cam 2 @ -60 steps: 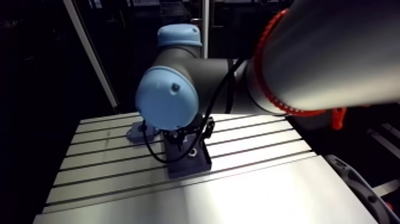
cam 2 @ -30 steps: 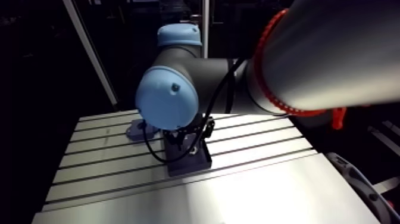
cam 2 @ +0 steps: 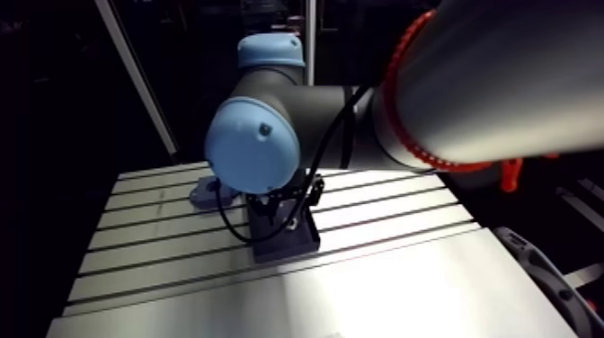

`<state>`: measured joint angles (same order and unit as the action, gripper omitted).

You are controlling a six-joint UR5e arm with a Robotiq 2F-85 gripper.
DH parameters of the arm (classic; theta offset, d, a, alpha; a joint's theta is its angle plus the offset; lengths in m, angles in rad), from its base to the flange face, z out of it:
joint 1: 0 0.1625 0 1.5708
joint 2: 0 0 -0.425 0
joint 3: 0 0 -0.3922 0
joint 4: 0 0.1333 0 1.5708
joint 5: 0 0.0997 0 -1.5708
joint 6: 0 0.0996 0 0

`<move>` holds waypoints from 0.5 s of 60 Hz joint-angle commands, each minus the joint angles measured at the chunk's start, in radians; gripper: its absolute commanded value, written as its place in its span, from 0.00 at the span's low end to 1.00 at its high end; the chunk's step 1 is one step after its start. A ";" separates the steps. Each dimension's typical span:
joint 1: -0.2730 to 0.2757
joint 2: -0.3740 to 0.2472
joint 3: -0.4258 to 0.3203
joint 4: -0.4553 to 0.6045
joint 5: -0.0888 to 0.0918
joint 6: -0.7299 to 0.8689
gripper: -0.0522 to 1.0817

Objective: Pick up the bearing and press it into the housing until flush.

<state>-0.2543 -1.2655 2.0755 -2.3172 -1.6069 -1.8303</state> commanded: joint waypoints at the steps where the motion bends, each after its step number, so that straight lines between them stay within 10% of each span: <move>1: 0.001 0.007 -0.002 0.000 0.000 0.002 0.39; 30: 0.001 0.012 -0.007 0.000 -0.001 0.003 0.39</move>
<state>-0.2532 -1.2568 2.0702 -2.3173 -1.6076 -1.8278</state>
